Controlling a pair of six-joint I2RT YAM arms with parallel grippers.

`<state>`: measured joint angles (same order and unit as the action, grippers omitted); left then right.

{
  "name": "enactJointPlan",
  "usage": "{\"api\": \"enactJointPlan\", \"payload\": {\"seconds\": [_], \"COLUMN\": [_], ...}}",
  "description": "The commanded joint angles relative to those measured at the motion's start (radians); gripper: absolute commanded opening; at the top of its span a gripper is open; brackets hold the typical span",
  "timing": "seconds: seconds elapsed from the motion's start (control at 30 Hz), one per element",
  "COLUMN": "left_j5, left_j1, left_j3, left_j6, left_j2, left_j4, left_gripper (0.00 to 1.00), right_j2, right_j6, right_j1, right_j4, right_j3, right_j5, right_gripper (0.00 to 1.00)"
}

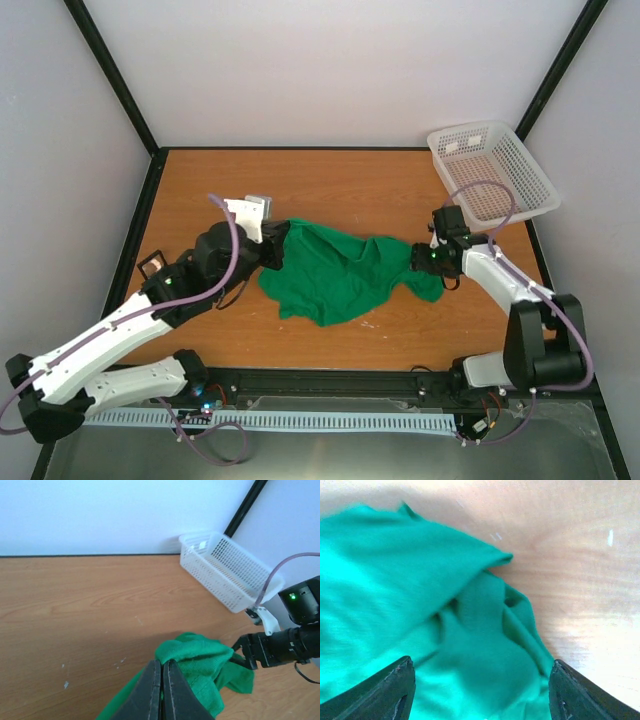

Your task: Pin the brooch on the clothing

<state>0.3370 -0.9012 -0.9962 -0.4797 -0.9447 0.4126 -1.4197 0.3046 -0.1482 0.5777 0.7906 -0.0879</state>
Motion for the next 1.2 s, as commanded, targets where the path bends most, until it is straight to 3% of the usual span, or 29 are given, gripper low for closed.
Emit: {"api": "enactJointPlan", "payload": {"seconds": [0.0, 0.17, 0.43, 0.57, 0.8, 0.87, 1.0, 1.03, 1.17], "left_j5": [-0.065, -0.116, -0.137, -0.133, -0.119, -0.102, -0.026, -0.008, 0.023], "left_j1": [0.005, 0.006, 0.005, 0.005, 0.005, 0.005, 0.005, 0.005, 0.038], "left_j3": [-0.056, -0.048, -0.061, -0.06, -0.057, -0.045, -0.01, 0.001, 0.019], "left_j6": [0.021, 0.013, -0.01, -0.019, -0.029, -0.012, -0.01, -0.01, 0.043], "left_j2": [0.082, 0.11, 0.109, 0.112, 0.123, 0.124, 0.115, 0.111, 0.061], "left_j4": [-0.023, -0.052, -0.033, -0.032, -0.006, -0.001, 0.028, 0.029, 0.018], "left_gripper": [0.01, 0.01, 0.01, 0.01, 0.01, 0.01, 0.01, 0.01, 0.01], "right_j2": [0.124, 0.136, 0.035, -0.081, -0.24, -0.247, -0.204, -0.178, -0.084], "right_j6": [0.021, -0.052, -0.192, -0.19, -0.142, -0.141, -0.133, -0.143, -0.194], "right_j1": [-0.102, -0.301, -0.419, -0.481, -0.488, -0.487, -0.453, -0.431, -0.316], "right_j4": [0.098, 0.069, -0.027, -0.052, 0.007, 0.009, 0.037, 0.039, 0.026], "right_j3": [0.112, 0.132, 0.166, 0.197, 0.33, 0.341, 0.362, 0.364, 0.389], "right_j5": [0.051, 0.092, -0.036, 0.056, 0.33, 0.39, 0.503, 0.504, 0.474], "right_gripper": [0.71, 0.75, 0.89, 0.89, 0.64, 0.5, 0.08, 0.03, 0.03]}}
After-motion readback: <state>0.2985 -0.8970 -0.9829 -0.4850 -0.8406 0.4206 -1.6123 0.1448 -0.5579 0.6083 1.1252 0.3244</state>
